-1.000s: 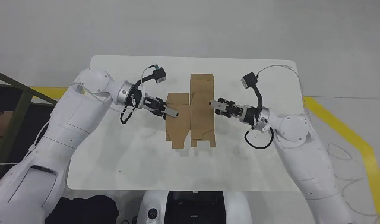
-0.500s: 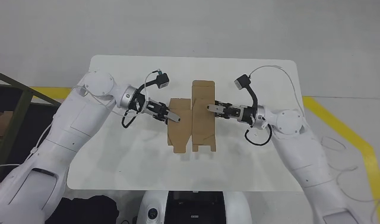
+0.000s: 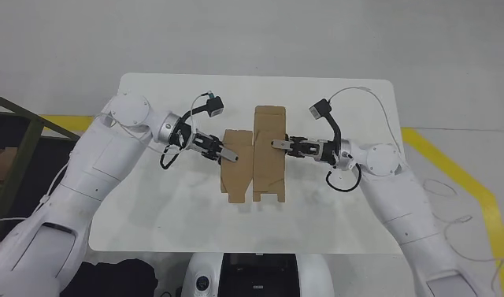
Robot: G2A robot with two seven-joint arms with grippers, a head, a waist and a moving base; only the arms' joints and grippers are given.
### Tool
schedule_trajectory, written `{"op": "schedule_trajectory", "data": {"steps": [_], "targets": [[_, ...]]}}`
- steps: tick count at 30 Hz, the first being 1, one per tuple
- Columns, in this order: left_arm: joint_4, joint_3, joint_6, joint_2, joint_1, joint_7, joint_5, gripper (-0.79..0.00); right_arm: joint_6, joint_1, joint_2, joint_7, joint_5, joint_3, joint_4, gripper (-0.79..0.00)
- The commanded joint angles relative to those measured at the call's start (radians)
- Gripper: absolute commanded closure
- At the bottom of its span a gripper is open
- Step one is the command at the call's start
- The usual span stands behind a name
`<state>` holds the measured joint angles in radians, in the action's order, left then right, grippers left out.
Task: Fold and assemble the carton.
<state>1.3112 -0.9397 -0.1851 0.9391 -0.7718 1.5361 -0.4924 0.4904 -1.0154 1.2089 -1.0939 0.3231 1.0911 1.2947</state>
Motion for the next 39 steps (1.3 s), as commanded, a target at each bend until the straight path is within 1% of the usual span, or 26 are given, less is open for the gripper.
{"op": "schedule_trajectory", "data": {"steps": [1, 2, 3, 4, 7, 10, 14, 16, 19, 22, 27, 30, 34, 39], "targets": [[0.001, -0.002, -0.001, -0.001, 0.002, 0.0, -0.005, 0.0, 0.001, 0.002, 0.0, -0.005, 0.007, -0.003, -0.002, 0.0], [0.001, -0.005, -0.004, -0.002, 0.003, 0.0, -0.01, -0.049, 0.003, 0.003, 0.0, -0.005, 0.017, -0.004, -0.002, 0.0], [-0.001, -0.013, -0.012, -0.003, 0.004, -0.003, -0.017, -0.332, 0.006, 0.002, 0.001, -0.006, 0.034, -0.005, 0.001, 0.0], [-0.003, -0.02, -0.015, -0.003, 0.004, -0.007, -0.025, -0.785, 0.007, 0.001, 0.001, -0.009, 0.043, -0.004, 0.003, 0.0], [-0.008, -0.054, -0.023, -0.006, -0.004, -0.042, -0.069, -0.785, -0.011, -0.004, -0.002, 0.003, 0.053, 0.005, 0.018, 0.0], [0.002, -0.094, -0.046, -0.013, -0.023, -0.111, -0.073, -0.785, -0.057, -0.024, -0.007, 0.049, 0.054, 0.026, 0.061, 0.0], [0.029, -0.146, -0.064, -0.021, -0.064, -0.194, -0.095, -0.785, -0.116, -0.079, -0.016, 0.143, 0.034, 0.068, 0.152, 0.0], [0.047, -0.167, -0.07, -0.024, -0.092, -0.229, -0.115, -0.785, -0.162, -0.127, -0.02, 0.236, 0.031, 0.097, 0.211, 0.0], [0.069, -0.171, -0.071, -0.025, -0.114, -0.24, -0.104, -0.785, -0.212, -0.177, -0.023, 0.33, 0.008, 0.113, 0.273, 0.0], [0.084, -0.175, -0.081, -0.024, -0.134, -0.282, -0.091, -0.785, -0.251, -0.236, -0.022, 0.46, -0.031, 0.12, 0.346, 0.0], [0.094, -0.18, -0.098, -0.018, -0.165, -0.369, -0.103, -0.785, -0.288, -0.294, -0.017, 0.617, -0.114, 0.105, 0.427, 0.0], [0.097, -0.18, -0.111, -0.014, -0.173, -0.401, -0.101, -0.785, -0.292, -0.31, -0.013, 0.696, -0.147, 0.098, 0.449, 0.0], [0.097, -0.175, -0.12, -0.008, -0.179, -0.426, -0.119, -0.785, -0.296, -0.318, -0.007, 0.75, -0.165, 0.081, 0.458, 0.0], [0.085, -0.159, -0.133, 0.006, -0.186, -0.485, -0.145, -0.785, -0.265, -0.329, 0.003, 0.821, -0.156, 0.062, 0.443, 0.0]]}}
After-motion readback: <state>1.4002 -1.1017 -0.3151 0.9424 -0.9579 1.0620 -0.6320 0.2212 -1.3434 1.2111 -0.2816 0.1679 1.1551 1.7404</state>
